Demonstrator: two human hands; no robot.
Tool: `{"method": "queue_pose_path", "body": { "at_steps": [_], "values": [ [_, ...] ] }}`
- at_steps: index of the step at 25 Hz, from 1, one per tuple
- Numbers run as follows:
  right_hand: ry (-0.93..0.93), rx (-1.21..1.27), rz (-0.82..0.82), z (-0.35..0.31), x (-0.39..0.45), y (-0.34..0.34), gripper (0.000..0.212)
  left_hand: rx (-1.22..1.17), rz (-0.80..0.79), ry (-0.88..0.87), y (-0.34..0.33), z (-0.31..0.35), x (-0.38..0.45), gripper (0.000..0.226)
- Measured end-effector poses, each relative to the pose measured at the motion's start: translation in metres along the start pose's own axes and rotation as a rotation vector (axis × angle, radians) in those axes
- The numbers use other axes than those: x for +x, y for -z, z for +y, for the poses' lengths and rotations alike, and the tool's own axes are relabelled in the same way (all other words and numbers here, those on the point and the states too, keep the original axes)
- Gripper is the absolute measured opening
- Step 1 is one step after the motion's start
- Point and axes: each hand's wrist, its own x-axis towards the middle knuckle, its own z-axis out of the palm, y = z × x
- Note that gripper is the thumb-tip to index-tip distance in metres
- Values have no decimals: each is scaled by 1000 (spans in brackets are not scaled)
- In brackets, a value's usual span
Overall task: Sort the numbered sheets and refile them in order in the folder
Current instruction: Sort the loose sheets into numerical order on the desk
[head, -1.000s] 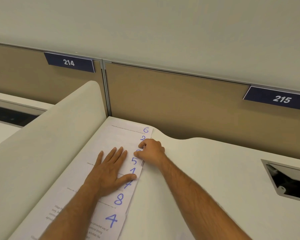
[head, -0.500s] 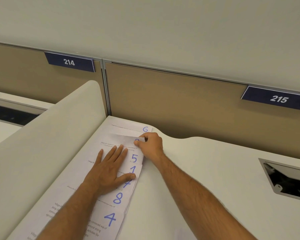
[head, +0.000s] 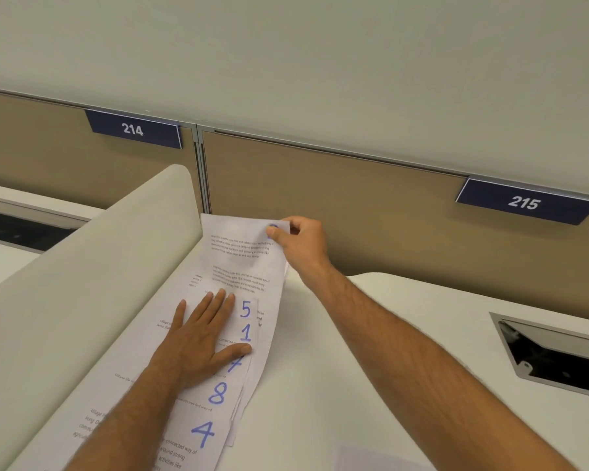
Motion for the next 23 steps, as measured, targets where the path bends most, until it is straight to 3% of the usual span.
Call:
{"method": "queue_pose_path", "body": {
  "at_steps": [9,13,15,20,23],
  "values": [
    [256,139,181,-65,2,59,12,84,-62,24,9,6,-5,113],
    [367,100,109,-85,-19,89,13,99,-38,55,20,18,-4,124],
    [394,112,55,-93,-35,102,10,-71,64,76,31,31,-3,122],
    [382,177,1,-99,-80,130,16,-869,406,154,85,95,-7,113],
    [309,252,-6,-100,-105,155,10,-1079,490,161,104,125,-15,100]
  ]
}}
